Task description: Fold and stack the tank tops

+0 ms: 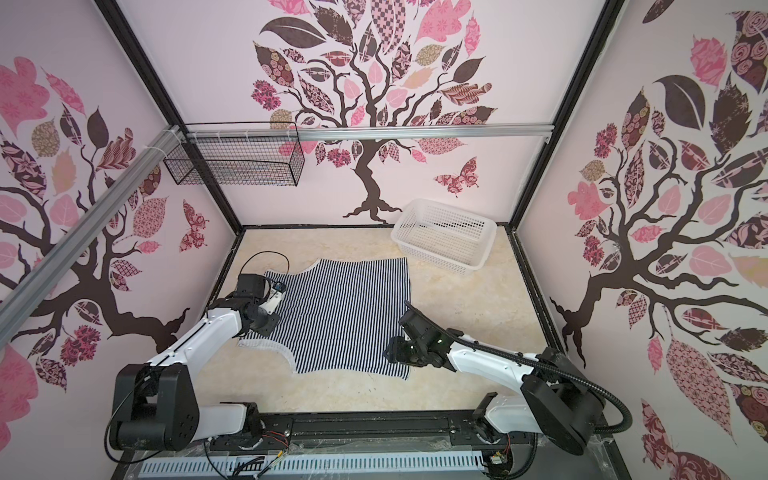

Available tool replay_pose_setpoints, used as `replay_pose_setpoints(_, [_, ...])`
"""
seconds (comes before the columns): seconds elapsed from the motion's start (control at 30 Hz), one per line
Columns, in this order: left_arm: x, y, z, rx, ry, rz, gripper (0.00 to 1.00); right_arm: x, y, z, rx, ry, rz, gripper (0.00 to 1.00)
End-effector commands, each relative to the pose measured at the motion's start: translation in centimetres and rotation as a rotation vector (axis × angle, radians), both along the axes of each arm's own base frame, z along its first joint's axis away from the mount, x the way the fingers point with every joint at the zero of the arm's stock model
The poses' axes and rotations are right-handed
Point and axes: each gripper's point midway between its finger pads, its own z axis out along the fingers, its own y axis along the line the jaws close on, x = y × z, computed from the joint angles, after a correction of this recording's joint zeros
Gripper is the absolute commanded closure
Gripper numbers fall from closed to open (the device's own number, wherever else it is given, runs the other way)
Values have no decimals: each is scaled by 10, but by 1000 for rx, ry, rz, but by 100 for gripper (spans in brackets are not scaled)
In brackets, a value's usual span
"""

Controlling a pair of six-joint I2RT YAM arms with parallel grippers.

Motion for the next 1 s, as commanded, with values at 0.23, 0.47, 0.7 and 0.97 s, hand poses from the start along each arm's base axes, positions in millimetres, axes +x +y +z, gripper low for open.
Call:
replay_pose_setpoints(0.23, [28,14,-12,72,-38,53,65,-18,-36,-30,-148,42,-30,38])
replay_pose_setpoints(0.47, [55,14,-21,68,-12,75,65,-19,-57,-24,-234,5,-42,37])
replay_pose_setpoints(0.7, [58,7,-36,32,44,67,67,-17,-45,-3,-160,-16,-28,37])
replay_pose_setpoints(0.97, [52,14,-57,86,73,48,67,-9,-21,34,-5,-83,-8,37])
